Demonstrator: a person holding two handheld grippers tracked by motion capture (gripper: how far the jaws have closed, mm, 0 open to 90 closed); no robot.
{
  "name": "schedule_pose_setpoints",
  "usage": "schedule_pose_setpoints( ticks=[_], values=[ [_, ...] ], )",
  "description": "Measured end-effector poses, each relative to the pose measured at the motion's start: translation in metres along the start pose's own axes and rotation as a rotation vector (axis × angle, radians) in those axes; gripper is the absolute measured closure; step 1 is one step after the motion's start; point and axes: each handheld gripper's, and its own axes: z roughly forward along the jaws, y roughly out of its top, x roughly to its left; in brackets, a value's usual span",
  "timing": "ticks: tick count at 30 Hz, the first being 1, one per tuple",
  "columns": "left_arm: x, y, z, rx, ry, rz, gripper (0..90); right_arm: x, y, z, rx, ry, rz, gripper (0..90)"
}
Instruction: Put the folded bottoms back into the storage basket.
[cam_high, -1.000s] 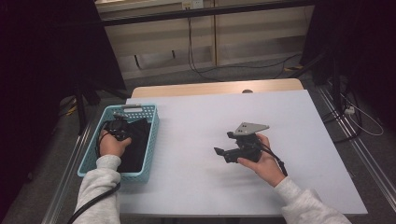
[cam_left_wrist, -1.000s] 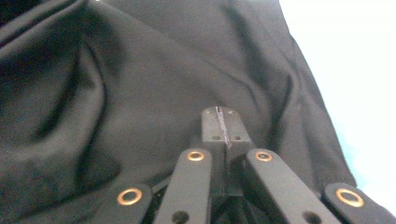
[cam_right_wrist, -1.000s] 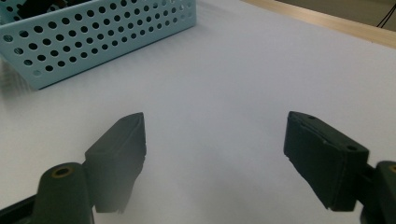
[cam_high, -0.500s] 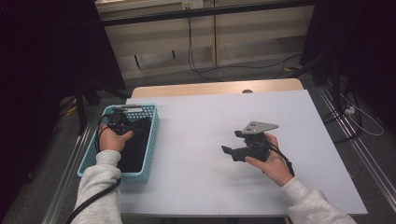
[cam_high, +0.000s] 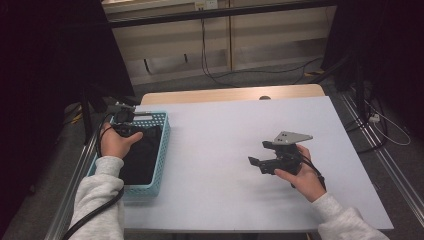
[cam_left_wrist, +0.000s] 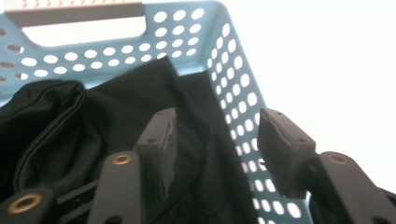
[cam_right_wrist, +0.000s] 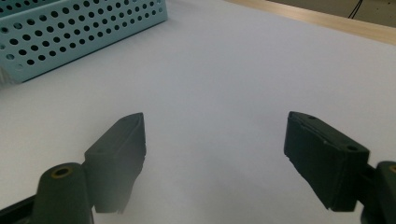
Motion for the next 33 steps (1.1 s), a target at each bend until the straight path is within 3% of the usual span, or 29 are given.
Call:
schedule_pose_setpoints(
  ticks=[6,11,14,22,33],
  values=[
    [-0.014,0.005,-0.005,-0.024,-0.023,0.025,41.3,-0.002,-0.002,-0.007,-0.006,-0.003,0.003,20.1],
    [-0.026,0.005,-0.006,-0.018,-0.058,0.071,39.1,-0.005,-0.006,-0.011,-0.002,-0.007,0.007,20.1],
    [-0.033,0.004,-0.005,-0.026,-0.103,0.077,37.0,-0.007,-0.008,-0.014,-0.003,-0.004,0.017,20.1],
    [-0.053,-0.001,-0.002,-0.013,-0.14,0.144,32.6,-0.011,-0.013,-0.02,0.002,-0.011,0.019,20.1],
    [-0.078,-0.007,0.005,0.006,-0.192,0.194,26.4,-0.016,-0.018,-0.028,0.001,-0.014,0.023,20.0]
  ],
)
